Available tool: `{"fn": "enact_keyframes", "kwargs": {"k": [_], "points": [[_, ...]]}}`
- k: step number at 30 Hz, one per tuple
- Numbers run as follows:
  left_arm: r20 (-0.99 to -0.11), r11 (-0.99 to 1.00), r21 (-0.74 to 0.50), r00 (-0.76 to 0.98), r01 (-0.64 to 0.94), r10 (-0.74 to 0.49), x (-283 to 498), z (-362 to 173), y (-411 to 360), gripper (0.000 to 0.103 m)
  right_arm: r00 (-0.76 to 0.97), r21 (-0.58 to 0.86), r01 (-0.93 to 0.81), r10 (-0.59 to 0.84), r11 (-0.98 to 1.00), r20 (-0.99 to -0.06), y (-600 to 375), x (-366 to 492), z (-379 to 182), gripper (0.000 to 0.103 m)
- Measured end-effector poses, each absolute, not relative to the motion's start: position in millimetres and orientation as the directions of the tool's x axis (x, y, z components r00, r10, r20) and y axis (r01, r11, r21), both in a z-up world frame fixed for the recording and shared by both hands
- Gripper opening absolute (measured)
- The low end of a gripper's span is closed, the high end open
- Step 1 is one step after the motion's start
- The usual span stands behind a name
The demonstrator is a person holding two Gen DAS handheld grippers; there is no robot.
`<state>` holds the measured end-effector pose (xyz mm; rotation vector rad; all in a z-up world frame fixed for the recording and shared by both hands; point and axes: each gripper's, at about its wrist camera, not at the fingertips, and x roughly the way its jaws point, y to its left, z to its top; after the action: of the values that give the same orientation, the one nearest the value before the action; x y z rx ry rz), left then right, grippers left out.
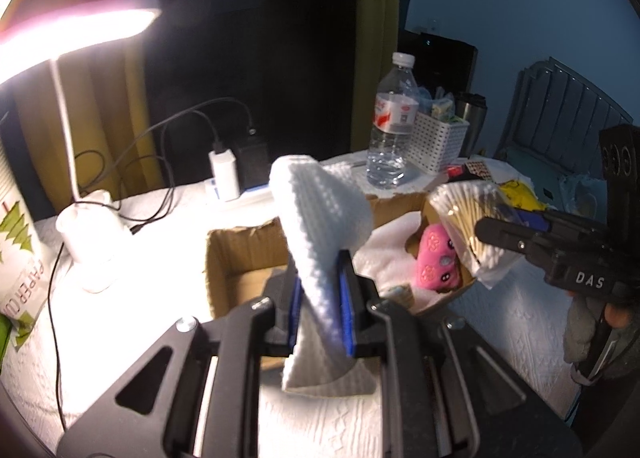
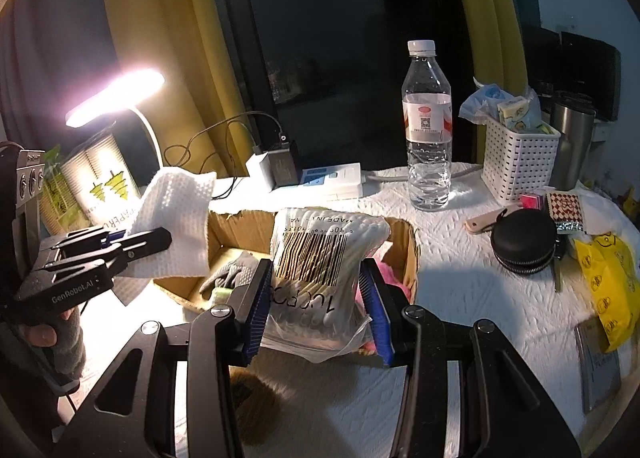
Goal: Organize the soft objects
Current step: 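Carry the swab bag into the box with the right tool while the left tool drops the towel in, then withdraw both tools and move toward the brown fuzzy pouch and bubble wrap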
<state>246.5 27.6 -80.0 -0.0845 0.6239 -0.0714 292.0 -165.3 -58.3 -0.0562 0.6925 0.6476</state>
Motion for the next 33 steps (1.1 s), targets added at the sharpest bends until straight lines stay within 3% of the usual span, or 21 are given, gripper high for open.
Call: {"fn": "enact_keyframes", "kwargs": {"k": [17, 20, 22, 23, 24, 33], "points": [[-0.623, 0.978, -0.132, 0.754, 0.163, -0.210, 306, -96, -34, 0.019, 0.619, 0.211, -0.527, 0.542, 0.823, -0.569, -205, 328, -55, 0.046], [-0.649, 0.979, -0.130, 0.732, 0.159, -0.206, 318, -101, -43, 0.032, 0.626, 0.216, -0.519, 0.540, 0.827, -0.563, -212, 331, -54, 0.046], [-0.648, 0.979, -0.134, 0.734, 0.155, -0.205, 319, -101, -43, 0.050, 0.627, 0.217, -0.517, 0.539, 0.828, -0.562, -214, 332, -54, 0.046], [-0.643, 0.977, -0.144, 0.736, 0.156, -0.212, 319, -100, -41, 0.071, 0.626, 0.219, -0.518, 0.541, 0.827, -0.562, -214, 332, -54, 0.046], [-0.638, 0.977, -0.151, 0.739, 0.154, -0.215, 318, -99, -40, 0.079, 0.623, 0.219, -0.521, 0.543, 0.825, -0.563, -213, 333, -55, 0.046], [-0.626, 0.985, -0.148, 0.763, 0.086, -0.161, 297, -93, -11, 0.079, 0.580, 0.218, -0.578, 0.584, 0.786, -0.569, -183, 331, -57, 0.047]]}}
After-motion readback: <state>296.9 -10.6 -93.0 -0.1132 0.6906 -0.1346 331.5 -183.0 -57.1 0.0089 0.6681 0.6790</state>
